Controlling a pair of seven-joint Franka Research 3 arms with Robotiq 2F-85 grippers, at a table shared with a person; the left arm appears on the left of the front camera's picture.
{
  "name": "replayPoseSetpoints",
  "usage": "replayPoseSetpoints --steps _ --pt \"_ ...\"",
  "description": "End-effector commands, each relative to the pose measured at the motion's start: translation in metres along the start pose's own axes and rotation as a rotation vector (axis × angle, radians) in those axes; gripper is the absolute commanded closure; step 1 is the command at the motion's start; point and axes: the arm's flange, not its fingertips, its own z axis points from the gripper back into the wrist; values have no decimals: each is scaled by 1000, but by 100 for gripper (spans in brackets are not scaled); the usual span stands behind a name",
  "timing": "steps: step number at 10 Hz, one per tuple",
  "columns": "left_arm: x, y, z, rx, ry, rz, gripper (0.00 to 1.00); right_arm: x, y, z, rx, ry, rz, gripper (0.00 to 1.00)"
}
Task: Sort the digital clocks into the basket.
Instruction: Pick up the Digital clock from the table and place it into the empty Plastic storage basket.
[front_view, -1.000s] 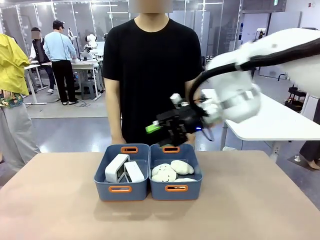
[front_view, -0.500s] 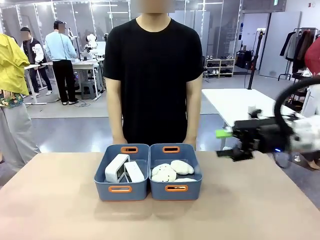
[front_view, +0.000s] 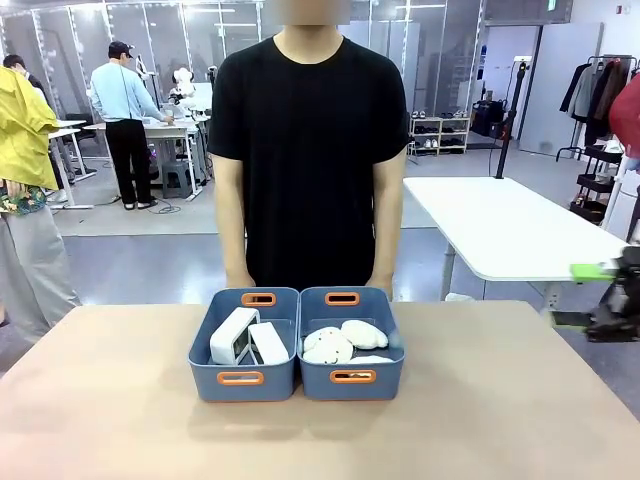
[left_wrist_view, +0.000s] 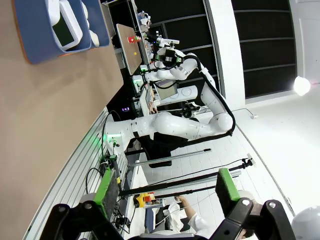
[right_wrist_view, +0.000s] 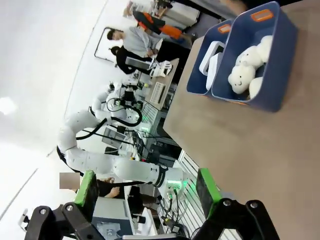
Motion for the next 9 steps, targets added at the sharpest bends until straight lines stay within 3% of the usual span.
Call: replayPoseSetpoints --steps 1,5,9 --pt "3 -2 1 17 1 14 0 2 0 38 13 -25 -14 0" --pt "3 -2 1 17 1 14 0 -9 -12 59 16 -67 -24 0" --pt "3 -2 1 17 1 14 0 -7 -5 54 16 -63 -38 0"
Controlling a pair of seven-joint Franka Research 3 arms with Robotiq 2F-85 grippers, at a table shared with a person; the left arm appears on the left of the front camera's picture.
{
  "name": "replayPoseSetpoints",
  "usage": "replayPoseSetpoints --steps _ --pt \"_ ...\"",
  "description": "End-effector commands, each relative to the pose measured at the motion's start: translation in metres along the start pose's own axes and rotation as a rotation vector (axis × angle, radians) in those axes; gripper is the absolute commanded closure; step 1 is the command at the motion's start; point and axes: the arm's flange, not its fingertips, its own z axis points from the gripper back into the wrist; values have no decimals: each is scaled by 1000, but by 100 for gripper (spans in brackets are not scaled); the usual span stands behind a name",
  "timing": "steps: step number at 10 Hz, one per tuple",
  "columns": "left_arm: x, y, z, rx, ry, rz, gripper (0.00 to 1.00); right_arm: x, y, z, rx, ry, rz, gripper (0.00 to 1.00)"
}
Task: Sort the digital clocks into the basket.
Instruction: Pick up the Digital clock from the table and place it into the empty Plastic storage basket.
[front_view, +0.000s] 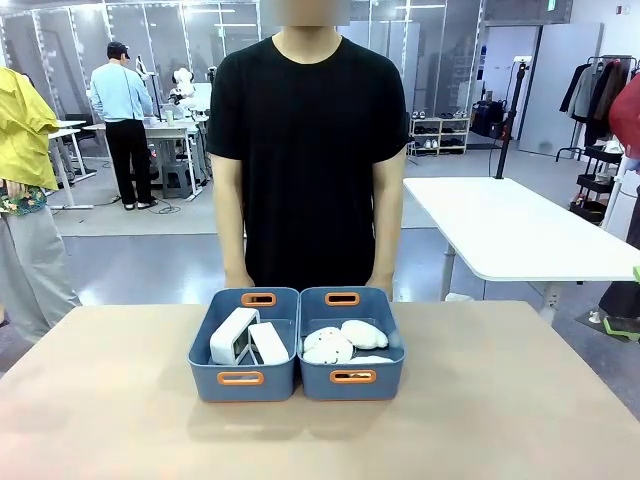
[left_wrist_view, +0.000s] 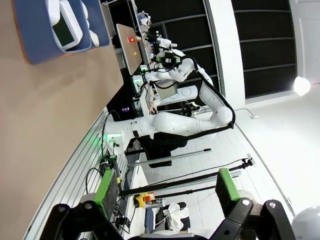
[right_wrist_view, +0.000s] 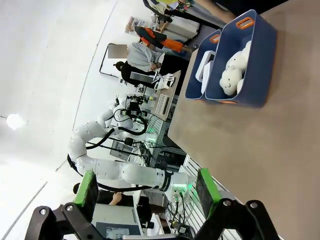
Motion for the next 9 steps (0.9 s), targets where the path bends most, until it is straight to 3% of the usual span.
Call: replayPoseSetpoints --steps 1,9 --pt "3 -2 1 17 1 14 0 0 4 -1 0 1 7 0" --pt "3 -2 1 17 1 14 0 0 4 -1 0 1 7 0"
